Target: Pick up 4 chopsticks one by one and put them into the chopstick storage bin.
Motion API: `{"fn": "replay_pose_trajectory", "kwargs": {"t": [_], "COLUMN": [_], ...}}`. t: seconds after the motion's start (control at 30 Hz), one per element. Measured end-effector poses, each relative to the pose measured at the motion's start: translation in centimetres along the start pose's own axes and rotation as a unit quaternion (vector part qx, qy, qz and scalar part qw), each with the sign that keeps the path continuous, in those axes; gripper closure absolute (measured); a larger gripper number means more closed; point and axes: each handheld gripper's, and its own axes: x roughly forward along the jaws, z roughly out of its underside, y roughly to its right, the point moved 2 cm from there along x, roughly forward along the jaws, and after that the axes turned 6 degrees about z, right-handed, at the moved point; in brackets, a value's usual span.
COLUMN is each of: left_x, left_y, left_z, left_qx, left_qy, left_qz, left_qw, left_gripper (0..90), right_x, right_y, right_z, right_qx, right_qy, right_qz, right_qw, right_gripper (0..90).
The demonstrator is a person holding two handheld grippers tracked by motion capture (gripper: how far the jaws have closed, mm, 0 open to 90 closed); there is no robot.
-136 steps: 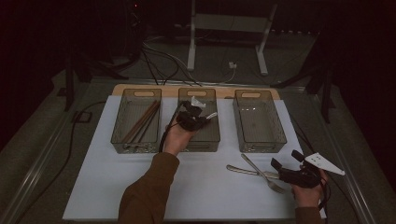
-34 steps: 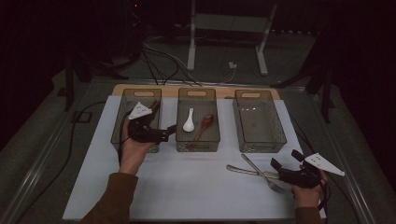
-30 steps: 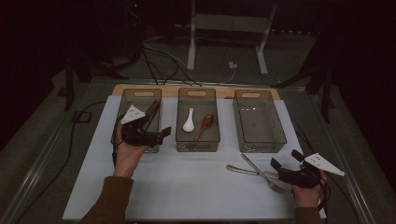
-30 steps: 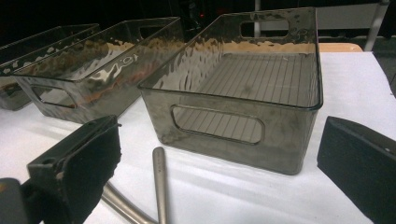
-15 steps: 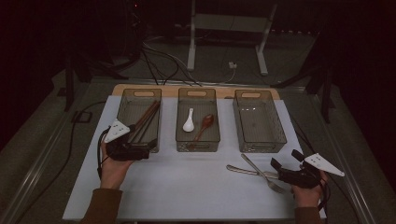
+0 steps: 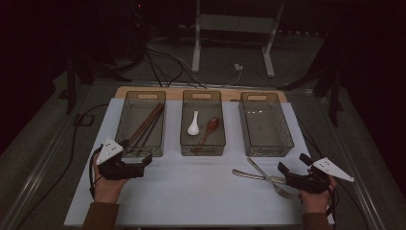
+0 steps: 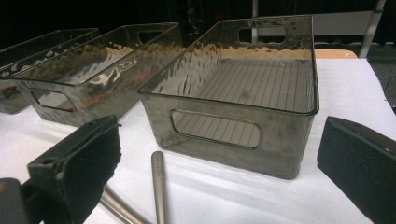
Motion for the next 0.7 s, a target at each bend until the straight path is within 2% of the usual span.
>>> {"fn": "replay_pose_trajectory", "kwargs": {"t": [0.23,0.47,0.6,0.7], "left_x": [-0.7,-1.2,-1.3,-1.5], "left_y": [-0.6,-0.8,-0.7,-0.9], "left_z": [1.4,1.8,2.2,2.3], "left_qx": [-0.012,-0.018,-0.014,-0.018], "left_qy": [0.000,0.004,-0.004,-0.003], "left_qz": [-0.011,-0.014,-0.015,-0.015], "left_qw": [0.9999,0.9997,0.9998,0.9997], "left_gripper": [0.5,0.5,0.5,0.5], "right_x": [-0.2,-0.6,-0.7,-0.5], "right_y": [-0.1,0.0,-0.1,-0.4], "right_z": [-0.3,-1.1,-2.0,-2.4], "right_qx": [0.007,0.010,0.005,-0.013], "right_qy": [0.006,0.010,0.005,-0.011], "right_qz": [-0.003,-0.002,-0.006,-0.006], "right_qw": [1.0000,0.9999,1.0000,0.9998], "right_gripper": [0.0,0.0,0.0,0.0]}}
